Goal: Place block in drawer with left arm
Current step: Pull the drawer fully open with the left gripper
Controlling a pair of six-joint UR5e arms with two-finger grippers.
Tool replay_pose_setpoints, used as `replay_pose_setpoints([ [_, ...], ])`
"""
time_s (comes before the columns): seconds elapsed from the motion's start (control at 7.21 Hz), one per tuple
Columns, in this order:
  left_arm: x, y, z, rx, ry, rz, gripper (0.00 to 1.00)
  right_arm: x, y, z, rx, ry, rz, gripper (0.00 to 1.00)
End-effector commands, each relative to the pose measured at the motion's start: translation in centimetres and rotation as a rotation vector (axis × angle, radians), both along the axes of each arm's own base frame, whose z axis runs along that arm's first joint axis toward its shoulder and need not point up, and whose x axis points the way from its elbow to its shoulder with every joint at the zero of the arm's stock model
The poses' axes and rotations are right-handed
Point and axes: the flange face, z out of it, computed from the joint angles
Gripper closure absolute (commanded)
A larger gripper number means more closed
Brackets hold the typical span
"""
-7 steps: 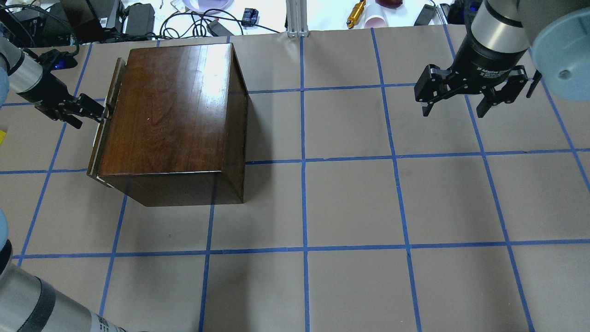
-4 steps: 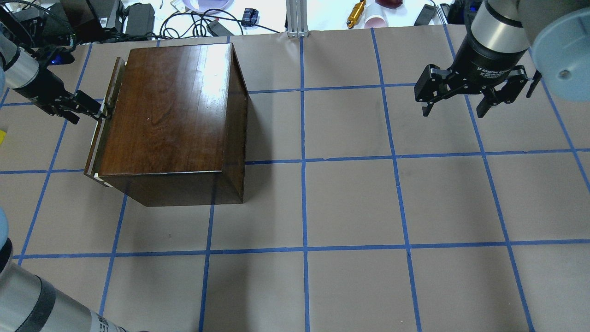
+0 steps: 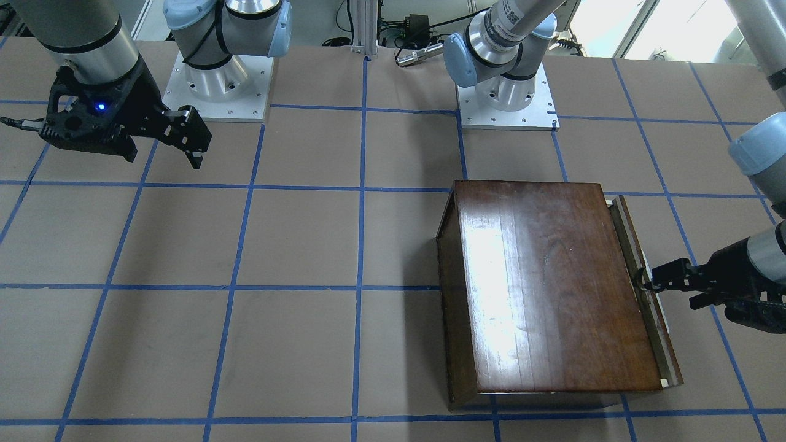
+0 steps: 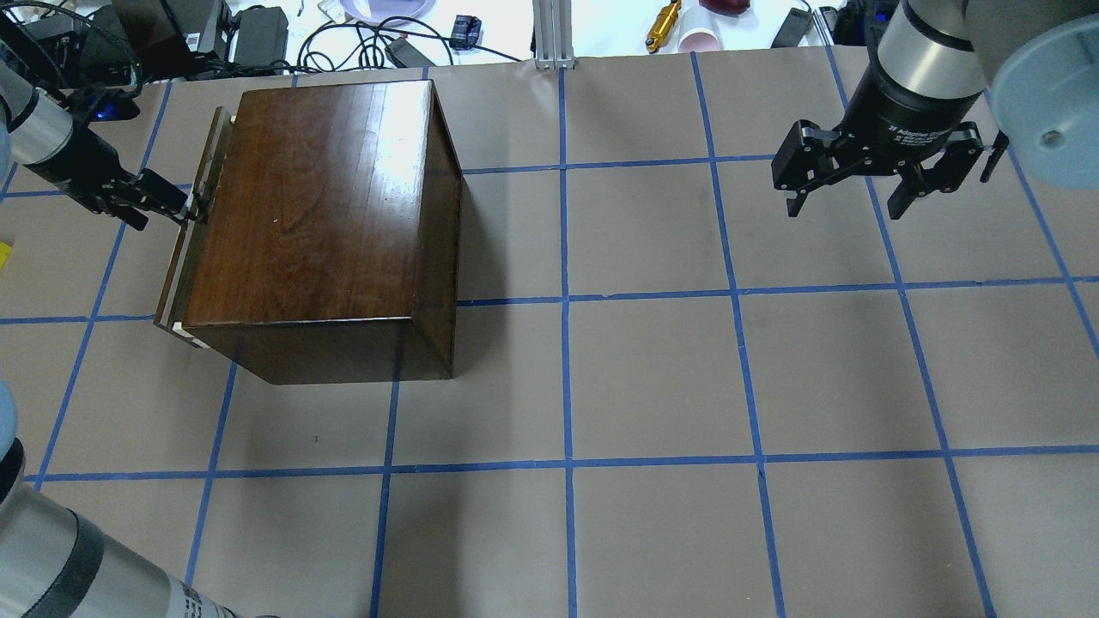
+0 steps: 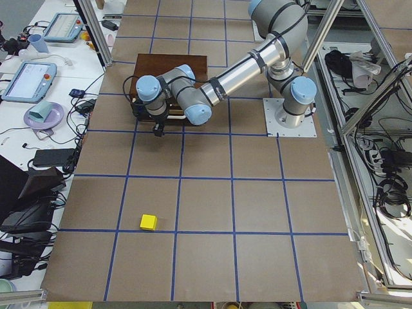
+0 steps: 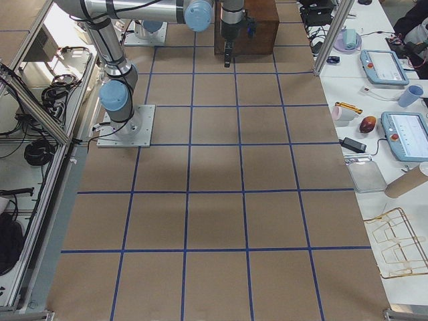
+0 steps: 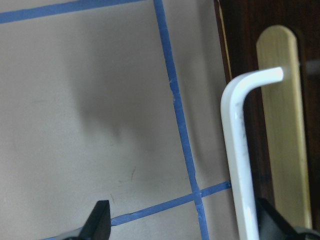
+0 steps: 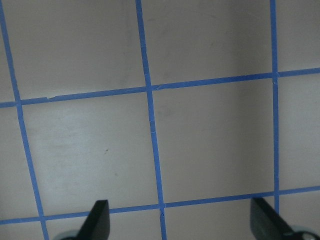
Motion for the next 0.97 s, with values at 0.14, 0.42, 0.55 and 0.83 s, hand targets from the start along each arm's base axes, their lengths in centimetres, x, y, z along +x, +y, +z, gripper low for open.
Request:
replay_pose_setpoints([
  [0.14, 0.7, -0.1, 0.2, 0.006, -0.028, -0.011, 0.00, 0.0, 0.0, 0.0, 0.000, 0.000, 0.000, 0.00],
  [0.42, 2.3, 0.1, 0.2, 0.000, -0.029, -0.012, 0.00, 0.0, 0.0, 0.0, 0.000, 0.000, 0.000, 0.00],
  [0.55, 2.5, -0.2, 0.3, -0.005, -0.031, -0.015, 0.00, -0.1, 0.0, 0.0, 0.000, 0.000, -0.001, 0.00],
  [0.83, 2.8, -0.4, 0.3, -0.008, -0.033, -0.032, 0.00, 0.0, 0.0, 0.0, 0.000, 0.000, 0.000, 0.00],
])
